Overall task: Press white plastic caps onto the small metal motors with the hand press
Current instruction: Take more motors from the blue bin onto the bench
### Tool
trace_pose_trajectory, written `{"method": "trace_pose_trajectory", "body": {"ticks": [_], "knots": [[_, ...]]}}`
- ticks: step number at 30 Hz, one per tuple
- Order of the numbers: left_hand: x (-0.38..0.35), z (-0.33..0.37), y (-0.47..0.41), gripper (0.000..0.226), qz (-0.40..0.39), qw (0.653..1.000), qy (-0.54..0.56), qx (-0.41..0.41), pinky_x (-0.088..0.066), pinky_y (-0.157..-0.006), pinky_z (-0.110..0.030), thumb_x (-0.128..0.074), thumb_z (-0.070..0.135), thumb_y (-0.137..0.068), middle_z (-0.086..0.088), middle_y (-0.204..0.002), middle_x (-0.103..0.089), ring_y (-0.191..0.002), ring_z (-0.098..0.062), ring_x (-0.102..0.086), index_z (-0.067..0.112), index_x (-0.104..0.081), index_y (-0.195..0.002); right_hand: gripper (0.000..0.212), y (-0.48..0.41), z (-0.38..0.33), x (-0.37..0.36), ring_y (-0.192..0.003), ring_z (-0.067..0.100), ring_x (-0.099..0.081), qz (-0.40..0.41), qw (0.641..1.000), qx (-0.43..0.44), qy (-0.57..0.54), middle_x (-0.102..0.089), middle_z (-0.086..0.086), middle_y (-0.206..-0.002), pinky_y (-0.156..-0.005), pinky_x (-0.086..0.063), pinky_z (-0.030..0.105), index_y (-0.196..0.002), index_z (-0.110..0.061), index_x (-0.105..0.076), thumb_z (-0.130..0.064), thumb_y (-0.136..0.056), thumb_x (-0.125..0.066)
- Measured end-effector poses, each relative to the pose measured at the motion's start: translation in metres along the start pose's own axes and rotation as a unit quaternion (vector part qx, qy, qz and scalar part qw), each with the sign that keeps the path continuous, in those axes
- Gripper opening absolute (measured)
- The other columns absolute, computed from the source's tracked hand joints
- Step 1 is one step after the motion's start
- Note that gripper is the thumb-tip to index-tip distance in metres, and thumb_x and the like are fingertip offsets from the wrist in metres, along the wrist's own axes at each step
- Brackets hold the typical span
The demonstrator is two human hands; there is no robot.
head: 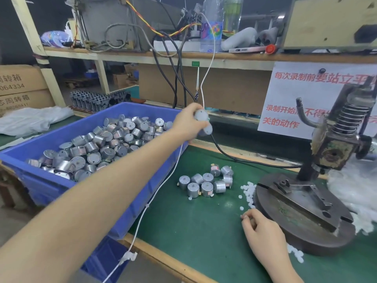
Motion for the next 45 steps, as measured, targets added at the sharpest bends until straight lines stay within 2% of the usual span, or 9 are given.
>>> {"method": "trace_pose_trajectory", "body": {"ticks": [7,10,12,16,24,28,34,40,45], "knots": [[-0.074,-0.061,0.018,0.027,-0.02,0.988,0.028,0.153,-0.049,-0.043,-0.029,-0.059,0.016,-0.085,0.0,-0.1,-0.054,-0.059,-0.018,-0.051,0.026,-0.049,-0.108,0.014,-0.001,0.001,0.001,-0.057,0.0,-0.046,-0.007,1.0,-0.004,-0.02,-0.05,-0.01,-0.053,-0.052,-0.031,0.015,-0.077,-0.031,-0.052,-0.026,-0.09,-0.051],[-0.077,-0.083,0.018,0.025,0.021,0.988,-0.017,0.151,-0.054,-0.069,-0.037,-0.057,0.017,-0.085,-0.001,-0.105,-0.06,-0.081,-0.029,-0.059,0.026,-0.051,-0.107,0.011,-0.002,0.001,-0.001,-0.058,0.002,-0.045,-0.013,1.0,0.007,-0.01,-0.047,-0.01,-0.053,-0.053,-0.031,0.019,-0.081,-0.03,-0.051,-0.028,-0.091,-0.048],[-0.075,-0.092,0.014,0.026,0.018,0.989,-0.059,0.135,-0.051,-0.072,-0.035,-0.058,0.019,-0.085,-0.001,-0.108,-0.06,-0.089,-0.028,-0.058,0.026,-0.052,-0.11,0.012,-0.003,0.001,-0.002,-0.059,0.004,-0.045,-0.015,1.0,0.008,-0.007,-0.046,-0.01,-0.053,-0.052,-0.028,0.014,-0.08,-0.031,-0.049,-0.029,-0.092,-0.047],[-0.075,-0.1,0.004,0.042,-0.102,0.984,-0.111,0.093,-0.046,-0.089,-0.035,-0.063,0.023,-0.085,-0.002,-0.121,-0.058,-0.107,-0.024,-0.054,0.022,-0.05,-0.125,0.015,-0.003,0.002,-0.002,-0.058,0.0,-0.044,-0.014,1.0,0.0,-0.004,-0.047,-0.012,-0.053,-0.051,-0.028,0.01,-0.078,-0.032,-0.046,-0.028,-0.092,-0.047],[-0.074,-0.114,0.013,0.04,-0.064,0.957,-0.273,0.079,-0.041,-0.086,-0.036,-0.033,0.04,-0.097,-0.013,-0.122,-0.054,-0.113,-0.031,-0.049,0.022,-0.039,-0.132,0.014,-0.002,0.002,-0.001,-0.055,0.001,-0.044,0.003,1.0,-0.005,-0.023,-0.045,-0.009,-0.049,-0.05,-0.028,0.012,-0.077,-0.029,-0.051,-0.027,-0.091,-0.051],[-0.07,-0.118,0.016,0.041,-0.08,0.955,-0.263,0.113,-0.031,-0.104,-0.041,-0.028,0.041,-0.098,-0.015,-0.132,-0.044,-0.122,-0.033,-0.038,0.024,-0.044,-0.132,0.012,-0.002,0.002,-0.001,-0.055,0.001,-0.044,0.001,1.0,-0.001,-0.013,-0.045,-0.009,-0.05,-0.051,-0.028,0.011,-0.08,-0.028,-0.053,-0.028,-0.091,-0.05],[-0.072,-0.106,0.016,0.043,-0.132,0.978,-0.11,0.122,-0.028,-0.094,-0.028,-0.028,0.038,-0.1,0.001,-0.137,-0.05,-0.125,-0.02,-0.043,0.019,-0.054,-0.128,0.011,-0.001,-0.001,0.0,-0.055,-0.001,-0.044,-0.003,1.0,-0.001,-0.007,-0.047,-0.01,-0.051,-0.051,-0.028,0.009,-0.08,-0.03,-0.052,-0.028,-0.091,-0.05],[-0.065,-0.088,0.009,0.037,-0.158,0.97,0.018,0.182,-0.036,-0.099,-0.031,-0.034,0.02,-0.1,-0.009,-0.126,-0.059,-0.121,-0.022,-0.049,0.003,-0.063,-0.114,0.011,-0.001,-0.004,0.002,-0.058,0.005,-0.044,-0.009,1.0,0.001,-0.002,-0.047,-0.009,-0.053,-0.055,-0.032,0.02,-0.081,-0.03,-0.05,-0.027,-0.092,-0.049],[-0.075,-0.08,0.016,0.036,-0.235,0.954,-0.106,0.15,-0.031,-0.106,-0.031,-0.037,0.02,-0.098,-0.006,-0.139,-0.048,-0.128,-0.024,-0.042,0.012,-0.056,-0.127,0.014,0.001,-0.006,0.004,-0.06,0.01,-0.045,-0.009,1.0,-0.002,-0.007,-0.044,-0.009,-0.051,-0.059,-0.035,0.025,-0.078,-0.03,-0.049,-0.026,-0.091,-0.05]]}}
Point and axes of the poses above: each hand's wrist, its own y-axis away from the middle knuckle, its own x-axis out of the back of the hand, z = x × y, the point moved 2 cm from there along -y, towards the middle knuckle
